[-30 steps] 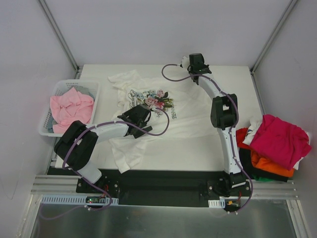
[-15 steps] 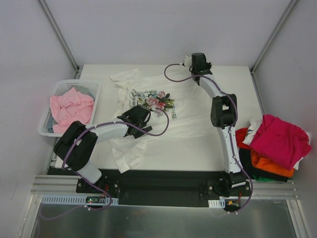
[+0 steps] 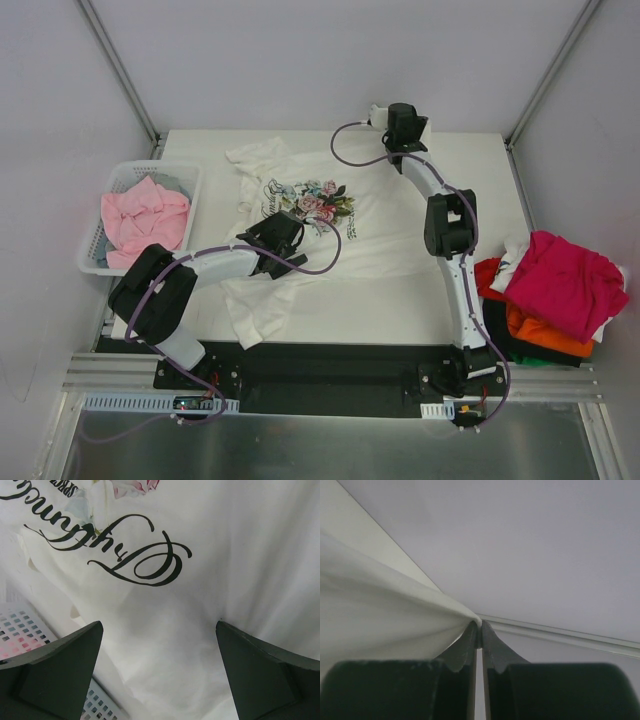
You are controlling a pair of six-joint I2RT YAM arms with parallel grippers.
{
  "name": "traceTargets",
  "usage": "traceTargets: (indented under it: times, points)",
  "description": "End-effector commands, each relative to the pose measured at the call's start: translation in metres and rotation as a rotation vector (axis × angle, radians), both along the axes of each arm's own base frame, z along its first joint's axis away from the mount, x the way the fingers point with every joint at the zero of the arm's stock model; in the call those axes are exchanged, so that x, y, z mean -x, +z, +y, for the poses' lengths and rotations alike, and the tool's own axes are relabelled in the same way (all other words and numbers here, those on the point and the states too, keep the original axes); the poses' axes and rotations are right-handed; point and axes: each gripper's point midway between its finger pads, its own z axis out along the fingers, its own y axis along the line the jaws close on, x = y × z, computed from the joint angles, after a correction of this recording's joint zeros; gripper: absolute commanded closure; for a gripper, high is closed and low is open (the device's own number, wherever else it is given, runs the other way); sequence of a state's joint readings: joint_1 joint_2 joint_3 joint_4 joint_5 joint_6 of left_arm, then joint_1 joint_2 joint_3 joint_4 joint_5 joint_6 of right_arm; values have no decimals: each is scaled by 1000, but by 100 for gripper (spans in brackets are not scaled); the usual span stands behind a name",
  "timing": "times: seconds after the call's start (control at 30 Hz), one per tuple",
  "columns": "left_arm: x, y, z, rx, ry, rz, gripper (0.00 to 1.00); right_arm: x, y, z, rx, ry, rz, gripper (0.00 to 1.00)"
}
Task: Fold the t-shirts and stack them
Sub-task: Flatten the tshirt out
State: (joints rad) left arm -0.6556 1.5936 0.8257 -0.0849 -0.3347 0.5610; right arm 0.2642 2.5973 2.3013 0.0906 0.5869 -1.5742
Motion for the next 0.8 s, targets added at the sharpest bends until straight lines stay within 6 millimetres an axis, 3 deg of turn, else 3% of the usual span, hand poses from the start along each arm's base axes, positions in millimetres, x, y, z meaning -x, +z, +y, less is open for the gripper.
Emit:
traceTargets:
  times: [0.0, 0.1, 0.2, 0.53, 0.63, 0.77]
  points:
    - [33, -34, 9, -37, 1, 153, 1, -13, 26, -1, 24, 10, -119, 92]
    - [33, -33, 9, -37, 0, 151, 1, -16, 27, 0, 44, 17, -136, 87]
    - [33, -34, 10, -38, 6, 150, 1, -16, 29, 1, 47, 20, -148, 70]
    - [31, -30, 8, -31, 7, 140, 1, 0, 39, -12, 2, -39, -181, 35]
    - [26, -23, 5, -12, 13, 118, 1, 20, 37, -17, -40, -63, -141, 30]
    - [10, -2, -7, 46, 18, 55, 1, 63, 30, -25, -192, -113, -52, 28]
